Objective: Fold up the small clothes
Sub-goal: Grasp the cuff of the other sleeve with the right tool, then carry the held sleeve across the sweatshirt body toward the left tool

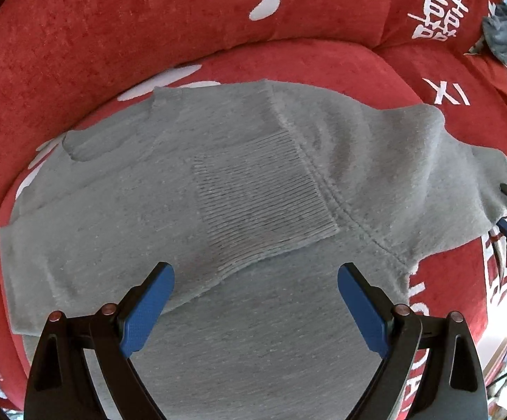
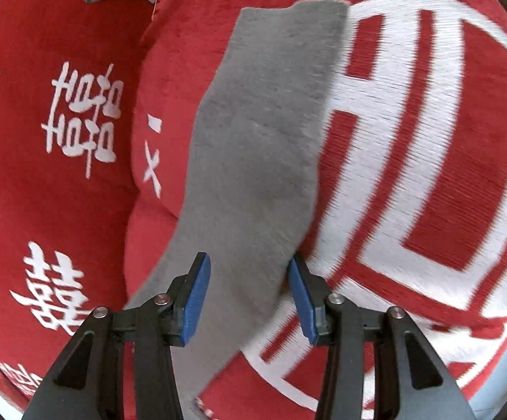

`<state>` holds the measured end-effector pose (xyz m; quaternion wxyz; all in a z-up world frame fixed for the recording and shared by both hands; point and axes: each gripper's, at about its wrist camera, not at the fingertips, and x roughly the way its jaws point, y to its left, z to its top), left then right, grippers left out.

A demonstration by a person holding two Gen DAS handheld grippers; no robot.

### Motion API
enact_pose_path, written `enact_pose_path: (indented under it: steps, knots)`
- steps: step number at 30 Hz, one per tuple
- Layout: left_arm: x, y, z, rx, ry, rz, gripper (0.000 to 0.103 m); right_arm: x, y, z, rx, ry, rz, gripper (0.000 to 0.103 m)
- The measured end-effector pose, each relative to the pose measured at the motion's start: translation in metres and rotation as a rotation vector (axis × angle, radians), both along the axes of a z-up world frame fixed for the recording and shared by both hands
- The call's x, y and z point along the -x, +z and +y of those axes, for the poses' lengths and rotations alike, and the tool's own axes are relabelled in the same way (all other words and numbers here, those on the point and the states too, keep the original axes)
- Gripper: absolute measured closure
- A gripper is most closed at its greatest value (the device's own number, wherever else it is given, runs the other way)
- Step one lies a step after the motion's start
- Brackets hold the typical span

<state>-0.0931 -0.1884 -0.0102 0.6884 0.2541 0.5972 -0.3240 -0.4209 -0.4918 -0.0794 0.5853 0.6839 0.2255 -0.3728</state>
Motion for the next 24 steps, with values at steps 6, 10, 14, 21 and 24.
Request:
enact_pose_path:
  steps: [6, 10, 14, 21, 24]
  knots:
    - [-0.003, 0.003, 0.007, 0.009, 0.021, 0.0, 0.008, -0.007, 0.004, 0.0, -0.017, -0.005, -0.106, 0.097]
    - [-0.008, 0.006, 0.017, 0.017, 0.043, 0.003, 0.008, -0.032, 0.03, 0.006, 0.029, 0.063, -0.226, 0.097]
    - [-0.014, 0.011, 0.031, 0.032, 0.07, 0.002, 0.008, -0.075, 0.072, 0.025, 0.115, 0.209, -0.303, 0.098]
    - [-0.04, 0.026, 0.078, 0.06, 0.155, -0.041, 0.008, -0.184, 0.133, 0.096, 0.275, 0.578, -0.34, 0.097]
    - [-0.055, 0.028, 0.104, 0.06, 0.21, -0.055, 0.008, -0.238, 0.138, 0.143, 0.311, 0.749, -0.325, 0.097]
